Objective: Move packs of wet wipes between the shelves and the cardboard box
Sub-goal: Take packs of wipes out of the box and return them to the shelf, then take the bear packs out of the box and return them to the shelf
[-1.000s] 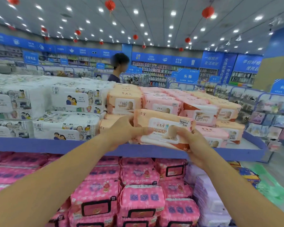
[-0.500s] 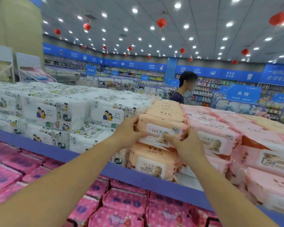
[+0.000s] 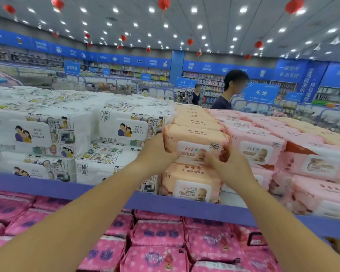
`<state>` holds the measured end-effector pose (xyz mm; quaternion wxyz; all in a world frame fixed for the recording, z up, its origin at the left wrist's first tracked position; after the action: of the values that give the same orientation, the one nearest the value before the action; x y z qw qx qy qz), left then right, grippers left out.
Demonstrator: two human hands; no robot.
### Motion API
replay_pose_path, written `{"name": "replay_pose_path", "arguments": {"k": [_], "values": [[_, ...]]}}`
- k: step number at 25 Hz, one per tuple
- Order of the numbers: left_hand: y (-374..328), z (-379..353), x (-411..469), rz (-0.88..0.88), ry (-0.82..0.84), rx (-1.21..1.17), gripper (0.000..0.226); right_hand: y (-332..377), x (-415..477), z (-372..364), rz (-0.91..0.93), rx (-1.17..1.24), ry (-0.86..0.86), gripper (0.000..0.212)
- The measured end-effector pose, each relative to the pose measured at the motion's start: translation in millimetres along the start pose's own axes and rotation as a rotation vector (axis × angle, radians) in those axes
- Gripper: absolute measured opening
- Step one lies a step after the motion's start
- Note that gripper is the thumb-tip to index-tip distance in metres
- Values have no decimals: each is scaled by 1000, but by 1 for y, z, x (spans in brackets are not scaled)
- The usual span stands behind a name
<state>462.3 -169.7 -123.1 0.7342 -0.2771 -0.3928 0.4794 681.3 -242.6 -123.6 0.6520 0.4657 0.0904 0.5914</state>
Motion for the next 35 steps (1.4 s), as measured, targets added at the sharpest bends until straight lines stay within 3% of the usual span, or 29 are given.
{"name": "replay_pose_path", "arguments": {"k": [2,6,8,11,16,23,35], "values": [[-5,3,-8,-13,18,3,27,-7,-7,3,-72,-22,-42,41],[-16,5,-46,-25,108,-65,19,-10,-37,8,-147,-4,-14,61],[-18,7,-74,-27,121,-134,29,-8,-59,10,-178,-17,15,67],[-11,10,-114,16,100,-195,53,5,-91,13,-146,-14,40,59],[23,17,-221,181,66,-214,56,20,-178,-10,-96,82,106,45],[142,80,-396,575,28,-224,56,53,-329,-137,-143,193,468,55],[380,353,-698,963,-220,-206,66,248,-609,-434,-231,338,888,58]]}}
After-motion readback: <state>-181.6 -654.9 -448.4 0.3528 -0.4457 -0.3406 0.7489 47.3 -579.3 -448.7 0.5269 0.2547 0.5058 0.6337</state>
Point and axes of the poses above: each hand's wrist, its own x-axis towards the middle knuckle, its own z-axis out of the back of the hand, y = z × x, the point moved 7 cm from there along x, towards the middle knuckle, and after that the axes turned 3 degrees about z, right-handed, at the moved point
